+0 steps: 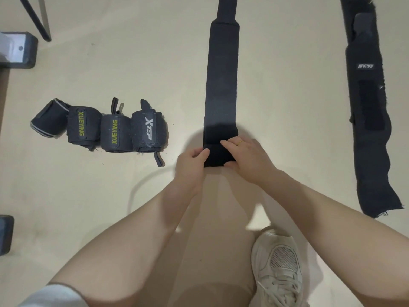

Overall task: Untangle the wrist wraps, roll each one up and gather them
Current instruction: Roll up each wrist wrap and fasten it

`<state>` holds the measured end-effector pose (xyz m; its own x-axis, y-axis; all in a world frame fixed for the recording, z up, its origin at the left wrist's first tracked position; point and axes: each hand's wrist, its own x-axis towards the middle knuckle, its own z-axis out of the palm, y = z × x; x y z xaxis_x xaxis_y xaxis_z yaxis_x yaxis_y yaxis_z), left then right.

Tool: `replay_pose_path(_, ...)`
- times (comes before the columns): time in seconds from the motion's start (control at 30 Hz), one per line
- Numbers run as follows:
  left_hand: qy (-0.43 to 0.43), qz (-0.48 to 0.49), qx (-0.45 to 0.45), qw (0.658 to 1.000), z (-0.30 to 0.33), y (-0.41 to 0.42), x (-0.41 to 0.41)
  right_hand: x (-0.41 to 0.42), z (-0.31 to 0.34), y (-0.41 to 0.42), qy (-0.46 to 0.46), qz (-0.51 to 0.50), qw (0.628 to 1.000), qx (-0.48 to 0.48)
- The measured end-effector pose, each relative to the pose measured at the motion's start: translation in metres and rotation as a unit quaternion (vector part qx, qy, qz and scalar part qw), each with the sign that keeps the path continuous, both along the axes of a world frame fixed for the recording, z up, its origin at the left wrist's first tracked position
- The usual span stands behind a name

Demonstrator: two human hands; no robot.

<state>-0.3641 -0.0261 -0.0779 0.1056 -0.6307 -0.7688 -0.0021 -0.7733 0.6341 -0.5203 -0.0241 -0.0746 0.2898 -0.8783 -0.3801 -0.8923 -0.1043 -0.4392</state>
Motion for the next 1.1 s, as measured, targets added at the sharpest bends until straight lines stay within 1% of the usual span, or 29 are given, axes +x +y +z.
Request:
replay_pose_path(0.07,0.031,-0.001,-0.001,1.000,0.007,-0.006,-0.001,-0.002,0.005,-0.009,-0.057,-0.060,0.995,0.056)
replay_pose_path(0.13,0.035,-0.022,-0.020,0.999,0.012,-0.011,0.001,-0.005,0.008,-0.019,-0.092,-0.099,0.985,0.104)
replay_pose_path(0.23,-0.062,-0.070,-0.070,0.993,0.018,-0.018,0.013,-0.001,0.011,-0.025,-0.124,-0.142,0.968,0.167)
replay_pose_path(0.33,-0.149,-0.158,-0.134,0.967,0.022,-0.016,0.023,0.027,0.008,-0.015,-0.135,-0.190,0.959,0.163)
replay_pose_path(0.37,-0.167,-0.167,-0.131,0.963,0.021,-0.011,0.023,0.037,0.007,-0.012,-0.113,-0.197,0.961,0.159)
replay_pose_path(0.4,-0.173,-0.153,-0.106,0.967,0.019,-0.005,0.023,0.045,0.008,-0.011,-0.060,-0.180,0.971,0.146)
replay_pose_path(0.43,-0.159,-0.116,-0.058,0.979,0.016,0.000,0.022,0.051,0.008,-0.012,0.018,-0.140,0.983,0.122)
replay_pose_path(0.47,-0.118,-0.063,0.000,0.991,0.012,0.005,0.021,0.054,0.008,-0.013,0.076,-0.105,0.987,0.096)
replay_pose_path(0.5,-0.058,-0.009,0.053,0.997,0.008,0.009,0.019,0.055,0.007,-0.014,0.090,-0.098,0.987,0.086)
replay_pose_path(0.53,0.002,0.037,0.089,0.995,0.007,0.012,0.016,0.054,0.005,-0.014,0.073,-0.107,0.987,0.090)
replay_pose_path(0.57,0.031,0.051,0.100,0.993,0.008,0.014,0.012,0.053,0.003,-0.014,0.022,-0.140,0.984,0.110)
replay_pose_path(0.63,0.029,0.028,0.084,0.996,0.006,0.011,0.007,0.048,0.002,-0.013,-0.096,-0.225,0.959,0.146)
replay_pose_path(0.67,0.033,0.022,0.076,0.996,0.005,0.009,0.006,0.045,0.003,-0.013,-0.140,-0.254,0.943,0.161)
replay_pose_path(0.73,0.072,0.006,0.082,0.994,0.009,0.002,0.006,0.040,0.005,-0.012,-0.223,-0.317,0.901,0.194)
replay_pose_path(0.77,0.088,-0.002,0.084,0.993,0.011,-0.003,0.009,0.038,0.006,-0.012,-0.265,-0.352,0.872,0.214)
replay_pose_path(0.83,0.076,-0.051,0.070,0.993,0.017,-0.013,0.017,0.038,0.011,-0.009,-0.325,-0.396,0.819,0.259)
replay_pose_path(0.87,0.065,-0.075,0.055,0.994,0.021,-0.018,0.021,0.039,0.014,-0.007,-0.337,-0.405,0.803,0.277)
replay_pose_path(0.9,0.060,-0.090,0.041,0.993,0.027,-0.022,0.026,0.041,0.017,-0.006,-0.339,-0.405,0.798,0.289)
replay_pose_path(1.0,0.033,-0.148,-0.001,0.988,0.049,-0.035,0.043,0.048,0.037,-0.011,-0.340,-0.373,0.816,0.282)
replay_pose_path(1.03,0.017,-0.169,-0.011,0.985,0.060,-0.039,0.050,0.052,0.045,-0.017,-0.339,-0.344,0.830,0.277)
replay_pose_path(1.1,-0.014,-0.191,-0.026,0.981,0.080,-0.044,0.064,0.061,0.065,-0.029,-0.305,-0.274,0.874,0.259)
